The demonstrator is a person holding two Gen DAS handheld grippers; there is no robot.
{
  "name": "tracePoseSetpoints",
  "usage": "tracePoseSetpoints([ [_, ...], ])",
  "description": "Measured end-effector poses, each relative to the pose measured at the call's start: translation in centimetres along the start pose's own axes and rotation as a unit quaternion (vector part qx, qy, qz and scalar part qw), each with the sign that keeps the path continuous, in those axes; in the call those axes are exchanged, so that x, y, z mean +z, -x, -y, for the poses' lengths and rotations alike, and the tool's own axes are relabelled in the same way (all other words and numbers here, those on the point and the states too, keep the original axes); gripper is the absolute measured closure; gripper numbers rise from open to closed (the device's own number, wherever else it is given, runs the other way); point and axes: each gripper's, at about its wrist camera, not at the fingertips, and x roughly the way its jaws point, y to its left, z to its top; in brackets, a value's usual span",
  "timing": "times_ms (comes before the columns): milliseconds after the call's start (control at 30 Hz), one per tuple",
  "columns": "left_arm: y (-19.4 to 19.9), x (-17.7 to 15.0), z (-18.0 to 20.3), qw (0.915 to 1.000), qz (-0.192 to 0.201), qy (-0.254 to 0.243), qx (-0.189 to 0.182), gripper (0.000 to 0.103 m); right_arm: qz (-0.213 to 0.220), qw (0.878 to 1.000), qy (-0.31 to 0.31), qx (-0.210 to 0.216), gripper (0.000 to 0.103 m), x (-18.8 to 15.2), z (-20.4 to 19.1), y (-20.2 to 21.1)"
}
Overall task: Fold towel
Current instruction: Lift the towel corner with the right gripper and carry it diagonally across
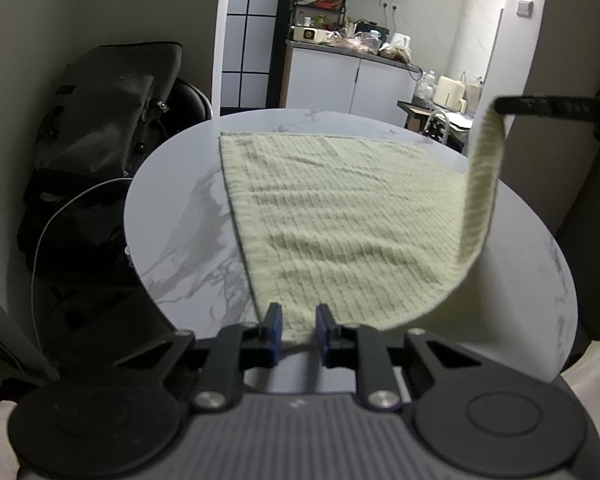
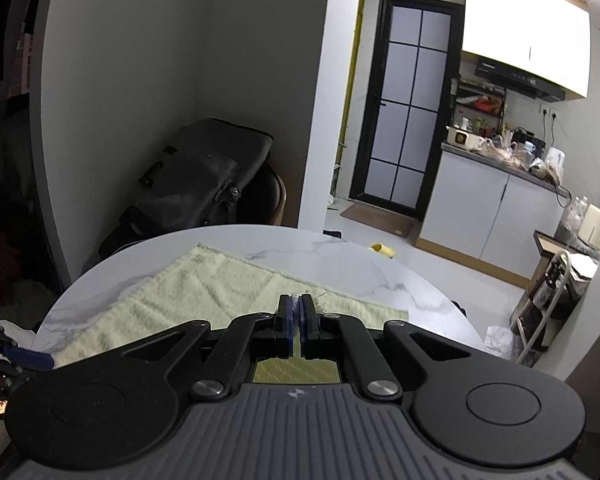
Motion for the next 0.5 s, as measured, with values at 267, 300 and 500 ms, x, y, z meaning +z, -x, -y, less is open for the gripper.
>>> tracePoseSetpoints([
  [267, 0.1, -0.1, -0.2, 1.0, 0.0, 0.003, -0.004, 0.083, 0.008, 1.0, 0.0, 0.011, 0.1, 1.9, -0.2, -2.0],
  [300, 0.1, -0.1, -0.2, 1.0, 0.0, 0.003, -0.005, 0.083, 0.008, 1.0, 0.002, 0.011, 0.099, 2.1, -0.2, -2.2],
  [500, 0.1, -0.2, -0.2, 1.0, 0.001, -0.002, -0.007, 0.083, 0.012, 1.0, 0.022, 0.015, 0.099, 3.3, -1.0, -3.4],
])
